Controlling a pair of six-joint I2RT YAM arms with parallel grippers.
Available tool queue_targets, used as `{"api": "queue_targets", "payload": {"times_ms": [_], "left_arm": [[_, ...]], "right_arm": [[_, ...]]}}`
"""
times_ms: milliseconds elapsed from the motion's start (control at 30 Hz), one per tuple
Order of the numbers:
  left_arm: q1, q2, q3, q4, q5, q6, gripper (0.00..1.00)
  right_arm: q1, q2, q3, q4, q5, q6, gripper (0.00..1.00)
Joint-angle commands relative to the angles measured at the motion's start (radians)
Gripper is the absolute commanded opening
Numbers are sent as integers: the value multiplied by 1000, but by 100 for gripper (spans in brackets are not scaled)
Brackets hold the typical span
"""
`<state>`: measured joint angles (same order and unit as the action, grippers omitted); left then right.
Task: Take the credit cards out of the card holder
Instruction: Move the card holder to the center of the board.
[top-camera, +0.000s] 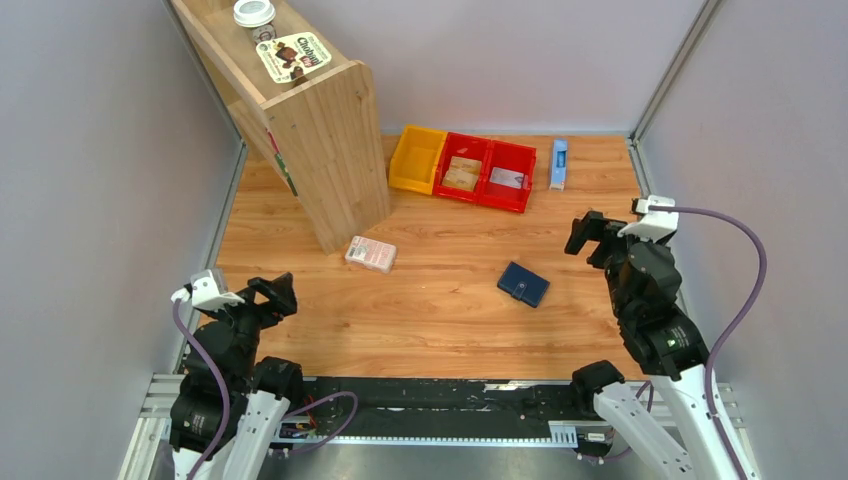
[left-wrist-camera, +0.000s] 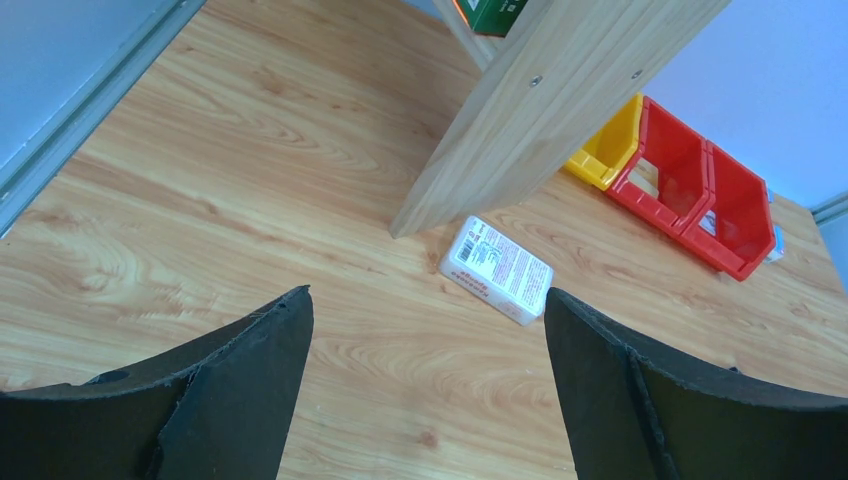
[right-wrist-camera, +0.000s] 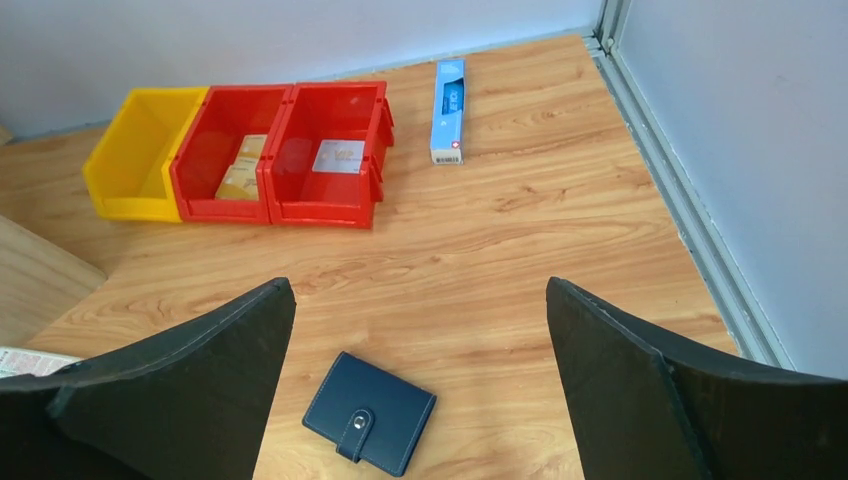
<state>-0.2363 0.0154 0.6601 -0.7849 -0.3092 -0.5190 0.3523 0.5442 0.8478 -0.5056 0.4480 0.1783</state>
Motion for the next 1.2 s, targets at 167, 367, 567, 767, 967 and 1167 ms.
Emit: {"api": "queue_targets", "payload": {"times_ms": [167,367,567,767,967,1167], "left_arm": [[-5,-6,1,1,-41,-18,91],[-5,-6,-1,1,-47,-18,91],[-5,-6,-4,13,-16,-7,91],[-5,70,-16,36,42,10,89],[-5,179,3,32,90,24,88],[-5,187,-2,39,104,27,86]], "right_arm": [[1,157,28,-103,-141,32,100],[-51,471,45,-174,-317,168,100],[-185,732,36,-110,-558,217,100],[-236,977,94,-80,-606,167,99],[-205,1102,117,-93,-739,148,89],[-11,1045,40,-71,-795,248,88]]}}
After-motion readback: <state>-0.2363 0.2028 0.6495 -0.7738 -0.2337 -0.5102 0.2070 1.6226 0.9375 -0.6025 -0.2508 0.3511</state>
